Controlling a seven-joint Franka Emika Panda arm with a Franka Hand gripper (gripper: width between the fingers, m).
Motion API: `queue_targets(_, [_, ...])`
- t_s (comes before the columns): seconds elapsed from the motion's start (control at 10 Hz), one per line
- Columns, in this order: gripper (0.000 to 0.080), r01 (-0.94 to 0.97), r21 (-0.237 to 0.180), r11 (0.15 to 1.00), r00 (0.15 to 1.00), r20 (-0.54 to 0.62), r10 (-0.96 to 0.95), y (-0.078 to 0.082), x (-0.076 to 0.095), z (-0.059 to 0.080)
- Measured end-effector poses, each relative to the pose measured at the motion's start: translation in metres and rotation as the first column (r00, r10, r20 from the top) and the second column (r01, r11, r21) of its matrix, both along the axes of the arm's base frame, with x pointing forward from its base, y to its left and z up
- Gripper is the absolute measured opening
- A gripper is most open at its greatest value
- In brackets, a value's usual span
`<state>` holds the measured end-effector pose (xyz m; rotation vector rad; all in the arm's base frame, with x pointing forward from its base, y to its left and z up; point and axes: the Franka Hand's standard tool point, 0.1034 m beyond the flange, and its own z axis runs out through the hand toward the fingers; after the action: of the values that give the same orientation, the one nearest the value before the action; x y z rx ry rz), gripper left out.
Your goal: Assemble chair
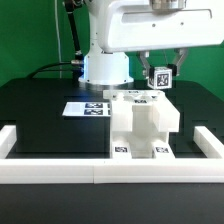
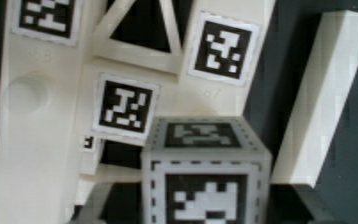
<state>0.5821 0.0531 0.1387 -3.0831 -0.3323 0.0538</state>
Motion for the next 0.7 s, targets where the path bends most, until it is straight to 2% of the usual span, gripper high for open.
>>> queue_targets(0.2, [0.0289,0.005,-0.005,1.000,1.000,0.009,-0.005,0.0029,-0.0008,-0.0070])
queue_targets(0.7, [0.0289,0.005,-0.009,1.000,1.000,0.001,-0.005,0.0033,-0.0030,-0.0134])
